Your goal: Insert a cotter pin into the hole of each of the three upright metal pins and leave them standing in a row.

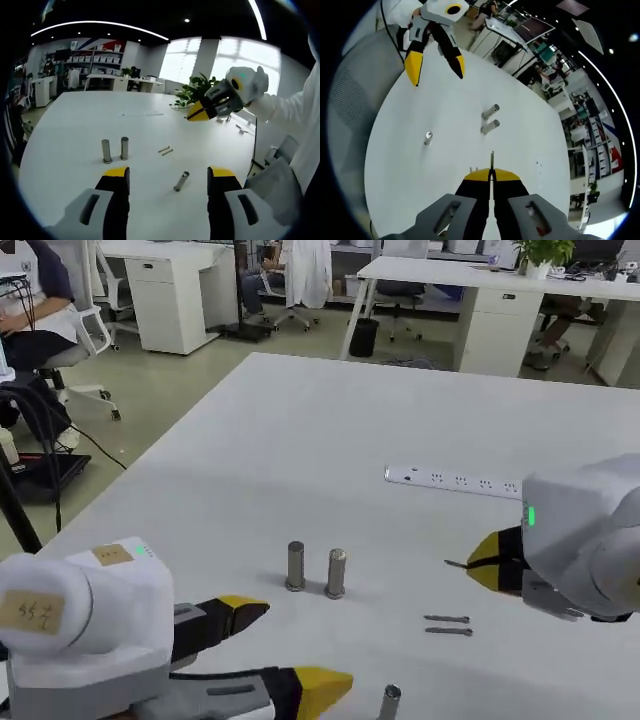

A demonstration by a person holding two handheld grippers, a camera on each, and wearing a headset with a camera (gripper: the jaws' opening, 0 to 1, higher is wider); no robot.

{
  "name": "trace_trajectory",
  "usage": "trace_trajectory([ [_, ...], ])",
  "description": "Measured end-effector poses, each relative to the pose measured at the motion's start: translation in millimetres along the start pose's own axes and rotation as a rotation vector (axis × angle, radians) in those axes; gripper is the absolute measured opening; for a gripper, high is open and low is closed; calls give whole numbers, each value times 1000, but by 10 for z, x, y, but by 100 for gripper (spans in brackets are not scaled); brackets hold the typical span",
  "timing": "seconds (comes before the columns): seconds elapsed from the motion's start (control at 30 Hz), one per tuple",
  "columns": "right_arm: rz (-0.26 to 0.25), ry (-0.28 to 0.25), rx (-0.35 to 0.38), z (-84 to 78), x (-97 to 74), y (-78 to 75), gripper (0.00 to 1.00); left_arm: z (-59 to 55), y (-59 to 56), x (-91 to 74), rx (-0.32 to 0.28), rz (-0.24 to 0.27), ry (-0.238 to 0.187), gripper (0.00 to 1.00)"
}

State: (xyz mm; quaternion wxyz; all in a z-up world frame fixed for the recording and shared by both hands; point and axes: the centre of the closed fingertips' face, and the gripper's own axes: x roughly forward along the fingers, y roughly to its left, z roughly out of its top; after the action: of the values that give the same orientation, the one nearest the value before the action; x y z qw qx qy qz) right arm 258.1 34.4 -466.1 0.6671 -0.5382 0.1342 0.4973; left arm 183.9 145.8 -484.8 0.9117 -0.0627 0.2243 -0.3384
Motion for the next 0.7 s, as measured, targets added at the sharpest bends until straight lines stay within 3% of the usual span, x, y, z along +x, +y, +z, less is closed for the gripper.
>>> trace_trajectory([
  [0.27, -75, -46, 11, 135, -131, 26, 0, 160, -105, 77, -6, -13, -44, 52],
  [0.4, -89, -67, 20, 193, -173, 55, 0, 258, -151, 116, -20, -31, -80, 46],
  [0.7, -108, -88, 24, 289, -193, 162, 0, 427, -240, 217, -28, -81, -109, 37],
])
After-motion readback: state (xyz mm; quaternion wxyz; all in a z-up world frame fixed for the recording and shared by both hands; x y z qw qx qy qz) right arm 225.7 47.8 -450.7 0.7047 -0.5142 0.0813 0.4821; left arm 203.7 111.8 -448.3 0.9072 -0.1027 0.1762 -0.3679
